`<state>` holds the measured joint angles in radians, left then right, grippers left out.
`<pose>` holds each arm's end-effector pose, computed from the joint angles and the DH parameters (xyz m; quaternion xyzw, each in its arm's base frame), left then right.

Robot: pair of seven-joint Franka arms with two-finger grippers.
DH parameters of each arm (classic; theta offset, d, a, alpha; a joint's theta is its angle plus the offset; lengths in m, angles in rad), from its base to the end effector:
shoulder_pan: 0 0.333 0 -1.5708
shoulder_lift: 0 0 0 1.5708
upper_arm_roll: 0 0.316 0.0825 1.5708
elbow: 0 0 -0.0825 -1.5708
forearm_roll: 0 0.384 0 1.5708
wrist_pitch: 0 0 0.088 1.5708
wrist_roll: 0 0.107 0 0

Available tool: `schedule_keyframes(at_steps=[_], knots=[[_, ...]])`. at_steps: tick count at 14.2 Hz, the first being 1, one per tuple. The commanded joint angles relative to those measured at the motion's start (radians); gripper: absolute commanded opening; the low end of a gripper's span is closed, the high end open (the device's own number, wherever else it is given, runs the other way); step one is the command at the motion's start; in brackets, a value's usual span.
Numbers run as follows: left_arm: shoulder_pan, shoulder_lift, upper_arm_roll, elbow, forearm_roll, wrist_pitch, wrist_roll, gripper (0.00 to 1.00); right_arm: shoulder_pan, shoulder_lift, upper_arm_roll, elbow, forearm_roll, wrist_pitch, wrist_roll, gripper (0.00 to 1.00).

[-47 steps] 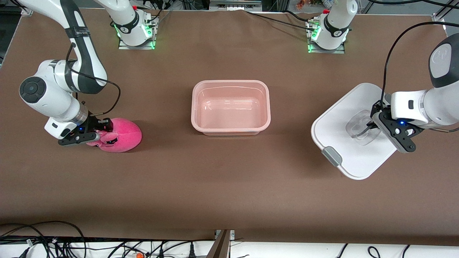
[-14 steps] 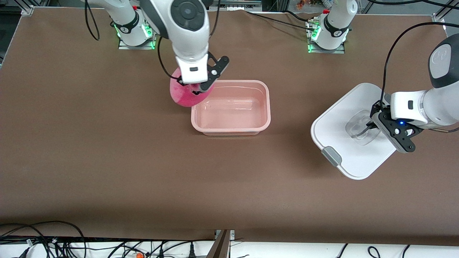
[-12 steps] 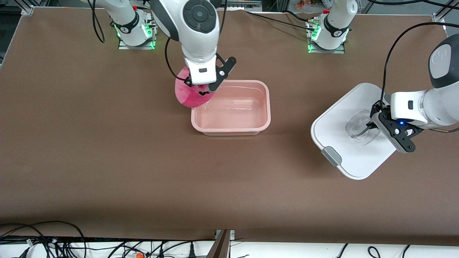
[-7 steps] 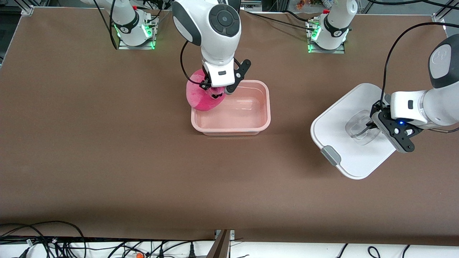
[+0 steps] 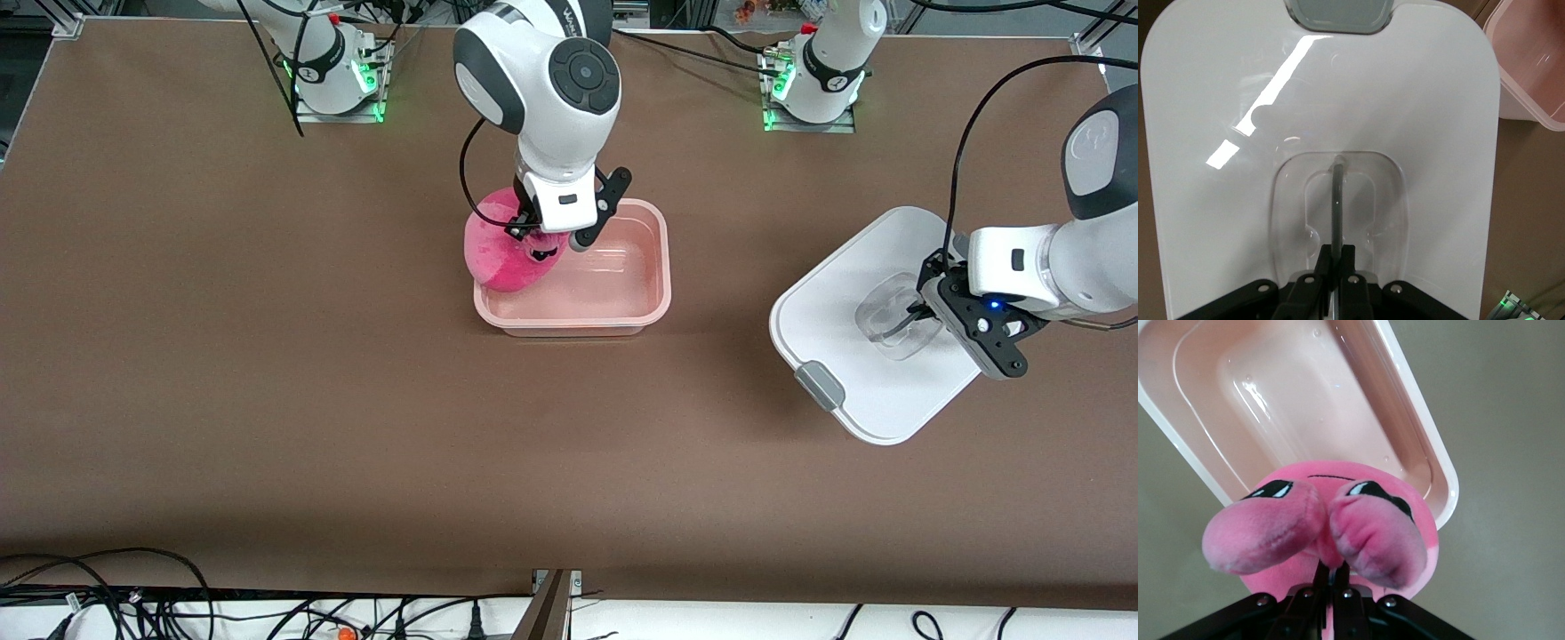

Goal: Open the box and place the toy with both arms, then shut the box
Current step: 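Lower the toy into the pink box and open the right gripper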

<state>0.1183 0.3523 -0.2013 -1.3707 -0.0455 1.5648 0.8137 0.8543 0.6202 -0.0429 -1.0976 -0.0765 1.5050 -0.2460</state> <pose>0.6463 -0.0386 0.5092 0.8992 -0.4270 -0.0499 0.0807 0.4863 0.5120 0.4452 0.8554 0.5045 -0.0873 0.0785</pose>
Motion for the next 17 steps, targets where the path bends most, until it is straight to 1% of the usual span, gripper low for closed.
schedule_keyframes(at_steps=[1,8,10,15,17], knots=[[0.012,-0.001,-0.006,0.01,-0.036,-0.015,0.028,0.0,0.022,0.044,-0.011,0.061,-0.017,-0.003,-0.01,0.0],[0.014,-0.001,-0.006,0.007,-0.037,-0.014,0.039,0.0,0.054,0.107,-0.014,0.061,-0.054,0.044,-0.006,0.0],[0.018,-0.001,-0.006,0.007,-0.045,-0.014,0.039,0.0,0.057,0.122,-0.014,0.061,-0.077,0.061,-0.006,0.0],[0.011,0.001,-0.006,0.009,-0.045,-0.014,0.039,0.0,0.057,0.167,-0.014,0.061,-0.082,0.118,0.007,0.0],[0.009,0.001,-0.006,0.007,-0.045,-0.014,0.039,0.0,0.065,0.187,-0.014,0.061,-0.083,0.155,0.048,0.0]])
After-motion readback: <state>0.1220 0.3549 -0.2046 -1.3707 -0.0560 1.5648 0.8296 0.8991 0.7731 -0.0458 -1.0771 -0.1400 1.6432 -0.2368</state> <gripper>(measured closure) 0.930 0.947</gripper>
